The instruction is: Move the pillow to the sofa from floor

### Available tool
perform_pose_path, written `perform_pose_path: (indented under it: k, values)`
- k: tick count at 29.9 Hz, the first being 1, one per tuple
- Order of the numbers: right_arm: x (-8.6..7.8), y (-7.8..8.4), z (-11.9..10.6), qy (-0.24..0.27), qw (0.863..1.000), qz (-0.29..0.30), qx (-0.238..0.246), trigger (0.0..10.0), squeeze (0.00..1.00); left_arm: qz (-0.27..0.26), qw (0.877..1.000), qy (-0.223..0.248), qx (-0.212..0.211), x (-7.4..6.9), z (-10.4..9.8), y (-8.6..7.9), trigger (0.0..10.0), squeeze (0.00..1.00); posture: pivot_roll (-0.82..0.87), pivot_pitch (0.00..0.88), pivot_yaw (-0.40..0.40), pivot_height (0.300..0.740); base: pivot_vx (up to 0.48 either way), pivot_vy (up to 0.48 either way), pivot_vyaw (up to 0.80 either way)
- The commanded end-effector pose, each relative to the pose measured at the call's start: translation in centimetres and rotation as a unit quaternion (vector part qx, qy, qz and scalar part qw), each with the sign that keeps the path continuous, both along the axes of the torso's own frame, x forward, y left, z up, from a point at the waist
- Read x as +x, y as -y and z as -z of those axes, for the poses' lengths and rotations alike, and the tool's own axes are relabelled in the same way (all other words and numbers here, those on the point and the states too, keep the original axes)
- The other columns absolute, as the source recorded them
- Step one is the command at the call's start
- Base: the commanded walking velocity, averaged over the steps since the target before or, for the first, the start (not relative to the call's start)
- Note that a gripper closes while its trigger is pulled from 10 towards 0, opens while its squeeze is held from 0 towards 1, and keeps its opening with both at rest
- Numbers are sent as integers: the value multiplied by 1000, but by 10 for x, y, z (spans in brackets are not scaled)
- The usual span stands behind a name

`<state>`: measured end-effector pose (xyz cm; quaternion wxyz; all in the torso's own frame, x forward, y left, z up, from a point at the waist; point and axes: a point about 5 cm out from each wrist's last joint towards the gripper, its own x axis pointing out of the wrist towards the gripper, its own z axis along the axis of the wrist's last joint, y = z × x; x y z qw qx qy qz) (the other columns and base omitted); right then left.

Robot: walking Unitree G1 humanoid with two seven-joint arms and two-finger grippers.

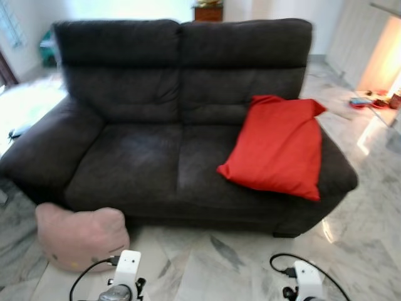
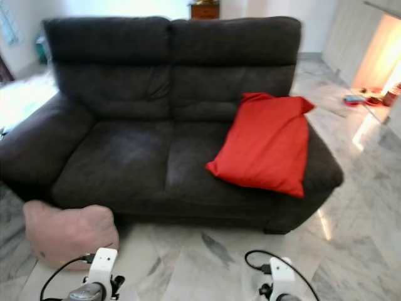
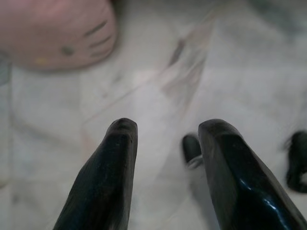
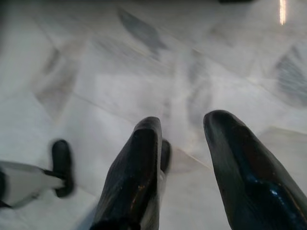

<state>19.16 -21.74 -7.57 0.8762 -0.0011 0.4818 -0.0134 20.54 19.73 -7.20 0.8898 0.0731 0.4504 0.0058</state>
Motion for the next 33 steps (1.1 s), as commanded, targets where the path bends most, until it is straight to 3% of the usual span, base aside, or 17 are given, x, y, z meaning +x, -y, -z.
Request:
perform_pose_path:
  k: [1, 9, 13, 33]
  values:
    - [-1, 8, -1, 1, 1000, 5, -11, 10000, 0, 8, 1000, -1, -1, 3, -1, 5, 10000, 0, -55, 0, -2, 740, 0, 390, 0]
    - [-2, 7, -1, 2, 1000, 4, -8, 10000, 0, 11, 1000, -2, 0, 2, 0, 4, 10000, 0, -59, 0, 1, 740, 0, 387, 0]
    - [-2, 7, 0, 0, 1000, 5, -7, 10000, 0, 12, 1000, -3, 1, 1, 0, 4, 10000, 0, -62, 0, 3, 740, 0, 388, -800]
    - [0, 7, -2, 3, 1000, 5, -5, 10000, 0, 9, 1000, 0, 1, 4, -1, 4, 10000, 0, -56, 0, 2, 740, 0, 388, 0]
